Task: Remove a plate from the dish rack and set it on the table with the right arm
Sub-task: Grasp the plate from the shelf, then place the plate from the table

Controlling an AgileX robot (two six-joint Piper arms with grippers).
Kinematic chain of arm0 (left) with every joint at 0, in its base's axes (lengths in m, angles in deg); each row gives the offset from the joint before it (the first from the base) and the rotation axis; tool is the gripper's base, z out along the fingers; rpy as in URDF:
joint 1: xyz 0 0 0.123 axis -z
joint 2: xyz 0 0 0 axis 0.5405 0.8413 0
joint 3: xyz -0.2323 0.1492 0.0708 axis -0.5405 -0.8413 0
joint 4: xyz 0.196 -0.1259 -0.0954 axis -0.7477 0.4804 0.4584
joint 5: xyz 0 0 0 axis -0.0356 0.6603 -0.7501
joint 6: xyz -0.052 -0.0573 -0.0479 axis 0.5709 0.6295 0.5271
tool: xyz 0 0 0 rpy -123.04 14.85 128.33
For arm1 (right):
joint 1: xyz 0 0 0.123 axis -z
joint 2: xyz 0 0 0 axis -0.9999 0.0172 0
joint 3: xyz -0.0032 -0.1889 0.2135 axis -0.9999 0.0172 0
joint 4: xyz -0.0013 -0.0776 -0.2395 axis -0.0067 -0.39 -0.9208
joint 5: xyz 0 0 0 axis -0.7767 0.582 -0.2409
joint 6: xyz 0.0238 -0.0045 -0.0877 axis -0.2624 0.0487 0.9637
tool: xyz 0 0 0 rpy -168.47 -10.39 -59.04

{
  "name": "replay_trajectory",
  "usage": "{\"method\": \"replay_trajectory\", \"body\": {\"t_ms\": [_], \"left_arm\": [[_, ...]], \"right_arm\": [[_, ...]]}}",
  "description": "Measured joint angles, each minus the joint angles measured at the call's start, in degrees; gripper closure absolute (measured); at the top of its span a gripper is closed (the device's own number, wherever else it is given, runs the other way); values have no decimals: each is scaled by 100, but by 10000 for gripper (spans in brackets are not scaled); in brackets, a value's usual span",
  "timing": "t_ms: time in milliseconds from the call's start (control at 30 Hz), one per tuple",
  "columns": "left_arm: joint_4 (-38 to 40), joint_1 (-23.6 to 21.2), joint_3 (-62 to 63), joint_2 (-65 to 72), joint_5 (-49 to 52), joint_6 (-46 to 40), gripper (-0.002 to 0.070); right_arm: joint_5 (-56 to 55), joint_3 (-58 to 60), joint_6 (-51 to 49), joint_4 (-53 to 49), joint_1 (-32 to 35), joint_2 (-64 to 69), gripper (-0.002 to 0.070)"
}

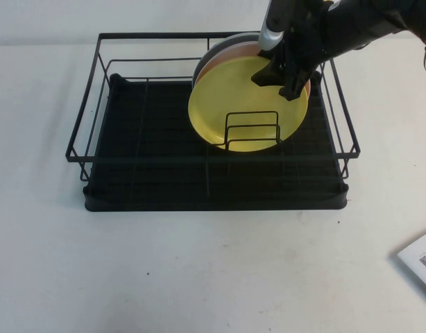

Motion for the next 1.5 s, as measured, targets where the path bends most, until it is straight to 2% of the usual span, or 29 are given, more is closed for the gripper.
{"method": "replay_trajectory", "body": {"t_ms": [167, 367, 500, 933, 1500], "left_arm": [[0, 0, 0, 0, 0, 0, 679], [0, 0, 0, 0, 0, 0, 679], [0, 0, 0, 0, 0, 0, 679], [0, 0, 0, 0, 0, 0, 679], [0, 0, 0, 0, 0, 0, 679]], "right_arm": [[-31, 0, 9, -95, 0, 0, 466], [-43, 0, 9, -121, 0, 0, 519], [-147, 0, 53, -174, 0, 0, 590], [-241, 0, 42, -233, 0, -91, 600], [139, 0, -285, -222, 0, -1869, 608]]}}
